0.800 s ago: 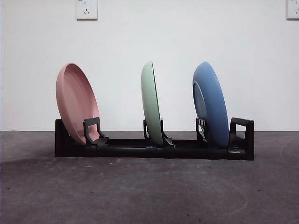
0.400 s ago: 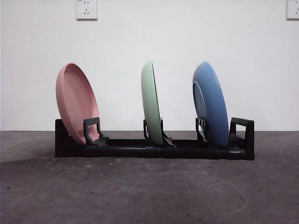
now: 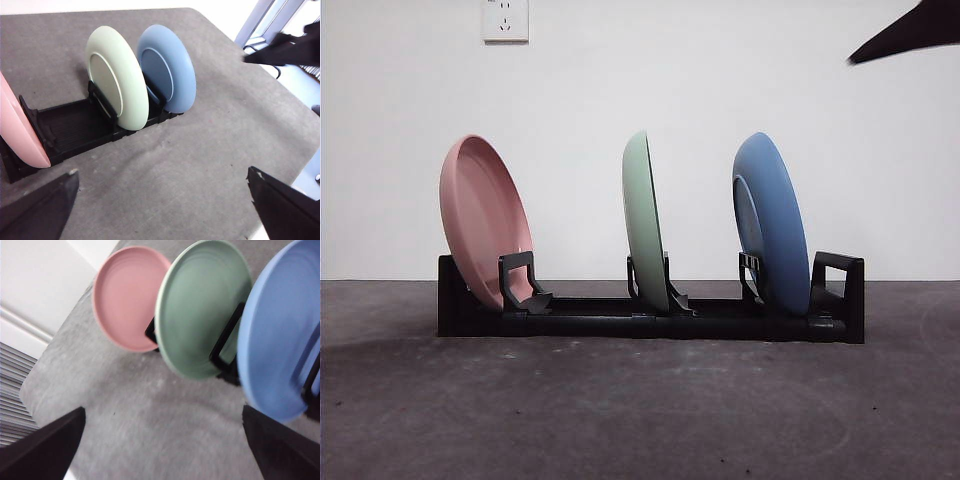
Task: Place the plate
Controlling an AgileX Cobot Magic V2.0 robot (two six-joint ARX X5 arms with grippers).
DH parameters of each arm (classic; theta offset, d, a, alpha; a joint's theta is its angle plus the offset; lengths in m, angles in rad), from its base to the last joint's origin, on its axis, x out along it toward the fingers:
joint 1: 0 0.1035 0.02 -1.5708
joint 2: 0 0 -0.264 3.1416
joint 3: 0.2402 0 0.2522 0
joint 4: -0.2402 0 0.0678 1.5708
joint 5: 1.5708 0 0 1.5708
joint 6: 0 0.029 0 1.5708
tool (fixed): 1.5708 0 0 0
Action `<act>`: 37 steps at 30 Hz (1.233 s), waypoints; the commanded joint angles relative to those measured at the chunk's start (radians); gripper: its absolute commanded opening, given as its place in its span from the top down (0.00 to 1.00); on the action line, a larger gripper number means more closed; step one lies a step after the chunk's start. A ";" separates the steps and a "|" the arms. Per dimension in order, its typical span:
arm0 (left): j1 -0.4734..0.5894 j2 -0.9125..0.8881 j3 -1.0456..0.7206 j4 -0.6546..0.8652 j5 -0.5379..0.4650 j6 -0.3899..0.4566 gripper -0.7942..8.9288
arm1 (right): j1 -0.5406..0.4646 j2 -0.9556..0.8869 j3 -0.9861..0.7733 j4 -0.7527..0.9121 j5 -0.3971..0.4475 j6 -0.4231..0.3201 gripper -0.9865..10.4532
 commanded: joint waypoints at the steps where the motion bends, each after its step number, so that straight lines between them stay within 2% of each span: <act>1: -0.004 -0.026 0.021 -0.008 0.002 -0.015 0.37 | 0.005 0.136 0.087 0.006 0.000 0.010 0.47; 8: -0.004 -0.114 0.021 -0.044 0.002 -0.021 0.37 | 0.005 0.374 0.229 0.049 -0.003 -0.005 0.47; 15: -0.004 -0.176 0.021 -0.091 0.002 -0.032 0.37 | 0.005 0.472 0.244 0.160 -0.003 -0.026 0.48; 23: -0.004 -0.187 0.021 -0.126 0.002 -0.048 0.37 | 0.005 0.508 0.244 0.184 -0.002 -0.027 0.70; 29: -0.004 -0.187 0.021 -0.133 0.002 -0.048 0.37 | 0.005 0.526 0.244 0.171 -0.003 -0.016 0.75; 34: -0.004 -0.187 0.021 -0.134 0.002 -0.048 0.37 | 0.005 0.529 0.244 0.174 -0.001 -0.016 0.90; 37: -0.004 -0.187 0.021 -0.140 0.002 -0.048 0.37 | 0.004 0.529 0.244 0.170 -0.005 -0.003 0.91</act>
